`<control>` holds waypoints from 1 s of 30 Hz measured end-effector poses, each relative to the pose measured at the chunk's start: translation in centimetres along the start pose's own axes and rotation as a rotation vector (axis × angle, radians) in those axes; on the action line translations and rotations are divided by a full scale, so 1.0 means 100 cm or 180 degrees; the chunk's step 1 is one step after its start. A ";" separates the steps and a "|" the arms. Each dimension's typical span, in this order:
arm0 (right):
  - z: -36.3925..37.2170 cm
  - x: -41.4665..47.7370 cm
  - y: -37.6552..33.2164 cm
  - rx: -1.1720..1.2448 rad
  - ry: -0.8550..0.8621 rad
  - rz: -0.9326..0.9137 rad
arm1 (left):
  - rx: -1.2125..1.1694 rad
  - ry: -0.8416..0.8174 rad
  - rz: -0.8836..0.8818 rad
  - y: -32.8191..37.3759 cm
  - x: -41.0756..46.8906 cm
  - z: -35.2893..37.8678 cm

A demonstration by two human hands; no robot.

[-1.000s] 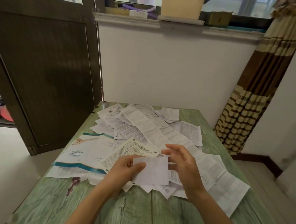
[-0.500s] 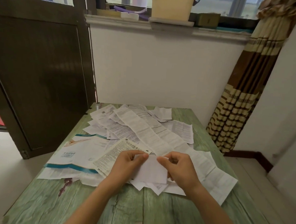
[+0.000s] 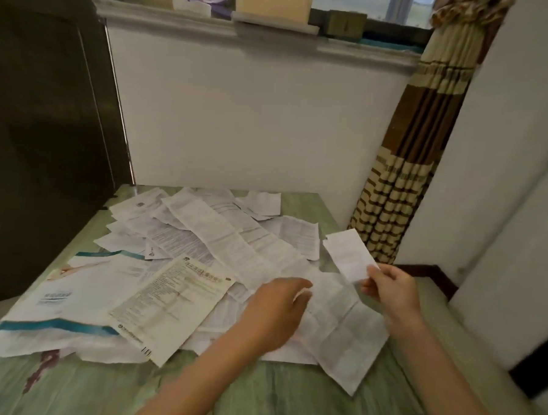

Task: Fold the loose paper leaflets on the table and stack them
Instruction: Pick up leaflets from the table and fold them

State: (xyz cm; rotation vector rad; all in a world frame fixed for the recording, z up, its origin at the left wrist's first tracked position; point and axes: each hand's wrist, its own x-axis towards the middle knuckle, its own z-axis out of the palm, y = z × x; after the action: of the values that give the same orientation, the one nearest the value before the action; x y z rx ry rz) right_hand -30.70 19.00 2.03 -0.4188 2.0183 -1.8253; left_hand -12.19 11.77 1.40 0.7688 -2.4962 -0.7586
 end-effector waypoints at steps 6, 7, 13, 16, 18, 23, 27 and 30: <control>-0.002 0.045 0.009 0.0181 0.0116 0.0645 | 0.0901 -0.0744 0.0058 0.019 0.072 0.055; -0.003 0.050 0.009 0.0152 0.0059 0.0689 | 0.1027 -0.0811 0.0055 0.018 0.083 0.062; 0.004 0.077 0.016 -0.0579 0.0021 0.0390 | 0.1800 -0.0652 -0.0122 -0.013 0.114 0.079; 0.018 0.084 0.025 -0.1211 0.0059 -0.0011 | 0.1708 -0.0748 -0.0459 -0.022 0.118 0.081; 0.024 0.084 0.027 -0.1708 0.0069 -0.0221 | 0.1656 -0.0796 -0.0690 -0.020 0.119 0.082; 0.035 0.081 0.030 -0.2243 0.0092 -0.0527 | 0.1310 -0.0401 -0.0847 -0.012 0.122 0.072; 0.037 0.078 0.029 -0.2616 0.0015 -0.0607 | 0.0650 0.0713 -0.0503 -0.007 0.121 0.050; 0.038 0.077 0.027 -0.2607 -0.0080 -0.0541 | -0.0082 0.1526 -0.0159 -0.001 0.121 0.030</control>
State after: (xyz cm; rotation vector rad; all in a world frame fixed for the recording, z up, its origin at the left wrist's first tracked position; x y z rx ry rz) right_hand -35.61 12.40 -1.57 -0.8425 2.7084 -0.9688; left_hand -22.96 5.42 1.76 0.8866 -2.0402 -0.5428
